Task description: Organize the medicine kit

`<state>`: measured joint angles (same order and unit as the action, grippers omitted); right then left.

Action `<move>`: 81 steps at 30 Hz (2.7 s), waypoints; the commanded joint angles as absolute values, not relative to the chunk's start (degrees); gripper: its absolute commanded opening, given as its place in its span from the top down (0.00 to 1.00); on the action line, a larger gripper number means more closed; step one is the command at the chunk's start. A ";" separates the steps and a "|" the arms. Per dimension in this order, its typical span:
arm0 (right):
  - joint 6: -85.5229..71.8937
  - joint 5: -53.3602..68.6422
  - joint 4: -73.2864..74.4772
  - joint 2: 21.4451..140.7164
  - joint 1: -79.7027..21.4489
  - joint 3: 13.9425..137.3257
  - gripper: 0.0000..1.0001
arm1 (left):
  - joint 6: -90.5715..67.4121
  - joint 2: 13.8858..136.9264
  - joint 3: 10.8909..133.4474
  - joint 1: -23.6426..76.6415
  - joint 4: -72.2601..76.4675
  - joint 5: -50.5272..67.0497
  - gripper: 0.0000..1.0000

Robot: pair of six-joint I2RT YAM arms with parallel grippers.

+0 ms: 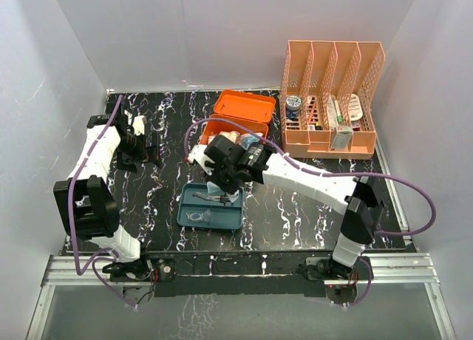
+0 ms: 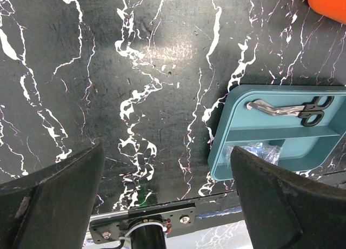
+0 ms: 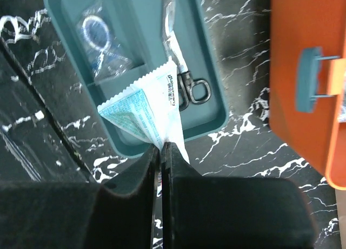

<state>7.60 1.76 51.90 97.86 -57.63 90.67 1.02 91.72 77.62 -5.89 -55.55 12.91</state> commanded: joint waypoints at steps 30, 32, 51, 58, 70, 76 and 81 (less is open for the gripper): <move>16.27 2.52 35.09 107.20 -64.51 75.75 0.98 | 3.50 88.11 76.22 -6.15 -57.73 14.22 0.01; 15.97 1.83 34.92 107.40 -64.51 75.63 0.96 | 3.54 88.10 76.32 -6.15 -57.78 14.32 0.01; 13.15 -2.12 34.60 104.16 -64.51 76.01 0.59 | 4.67 87.82 76.55 -6.15 -58.59 15.28 0.01; 10.88 -3.28 37.43 100.24 -64.51 81.77 0.52 | 7.77 86.61 76.25 -6.15 -59.13 15.91 0.01; 7.82 -5.80 37.50 94.50 -64.29 78.23 0.55 | 11.85 84.79 76.65 -1.77 -60.97 17.58 0.01; 6.00 -1.82 36.22 95.57 -64.34 74.37 0.65 | 12.42 84.85 76.08 -1.65 -61.24 17.58 0.01; 5.69 0.23 33.67 97.75 -64.34 71.87 0.71 | 12.66 84.73 75.70 -1.61 -61.26 17.75 0.01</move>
<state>6.87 -2.02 38.09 96.64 -64.34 72.93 11.84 86.70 76.71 -1.65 -59.35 16.38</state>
